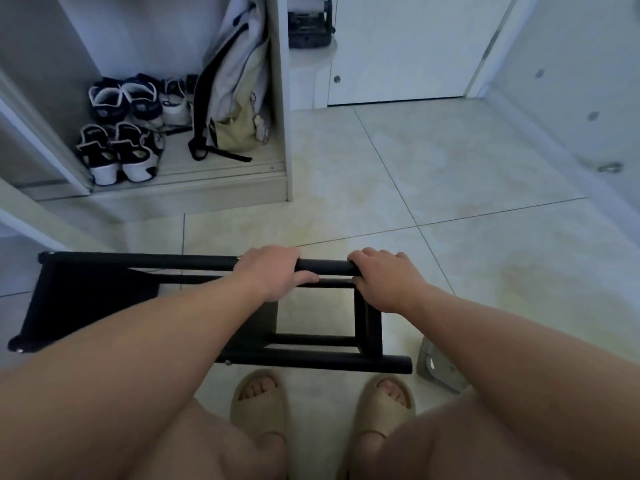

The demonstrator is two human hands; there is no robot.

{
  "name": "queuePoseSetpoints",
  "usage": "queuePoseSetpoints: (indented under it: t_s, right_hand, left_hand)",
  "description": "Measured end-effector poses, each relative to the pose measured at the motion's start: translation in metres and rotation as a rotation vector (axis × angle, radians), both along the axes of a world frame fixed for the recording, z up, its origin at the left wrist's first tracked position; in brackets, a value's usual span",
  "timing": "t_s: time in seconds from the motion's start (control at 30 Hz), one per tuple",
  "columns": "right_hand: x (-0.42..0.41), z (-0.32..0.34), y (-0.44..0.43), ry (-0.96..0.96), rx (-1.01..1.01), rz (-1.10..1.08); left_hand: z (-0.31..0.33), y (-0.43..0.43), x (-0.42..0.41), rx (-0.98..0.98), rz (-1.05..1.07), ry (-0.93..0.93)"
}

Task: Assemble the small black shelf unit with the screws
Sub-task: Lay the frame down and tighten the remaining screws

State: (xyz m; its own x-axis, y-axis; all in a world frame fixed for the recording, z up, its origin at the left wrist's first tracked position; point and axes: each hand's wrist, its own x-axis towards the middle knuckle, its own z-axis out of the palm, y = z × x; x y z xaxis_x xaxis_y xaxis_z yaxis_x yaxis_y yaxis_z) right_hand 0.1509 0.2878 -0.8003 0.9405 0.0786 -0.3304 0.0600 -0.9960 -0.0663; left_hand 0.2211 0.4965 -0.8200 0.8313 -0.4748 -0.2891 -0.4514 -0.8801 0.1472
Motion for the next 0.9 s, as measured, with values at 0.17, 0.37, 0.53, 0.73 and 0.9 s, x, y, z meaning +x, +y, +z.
queuePoseSetpoints:
  t_s: [0.17, 0.37, 0.53, 0.73, 0.9]
  right_hand:
    - [0.0, -0.005, -0.004, 0.004, 0.036, -0.101]
    - [0.017, -0.028, -0.003, 0.005, 0.121, -0.063]
    - [0.043, -0.05, -0.002, -0.045, 0.157, -0.039]
    - [0.064, -0.064, -0.005, -0.065, 0.185, -0.046]
    - [0.061, -0.062, -0.016, 0.029, 0.168, -0.088]
  left_hand:
    - [-0.01, -0.002, -0.007, -0.021, 0.079, 0.083]
    - [-0.029, -0.001, 0.013, -0.007, 0.125, 0.105]
    - [-0.039, 0.003, 0.039, 0.015, 0.138, -0.025]
    - [-0.05, 0.003, 0.057, 0.0, 0.194, -0.117]
    - [-0.045, 0.001, 0.057, 0.031, 0.241, -0.07]
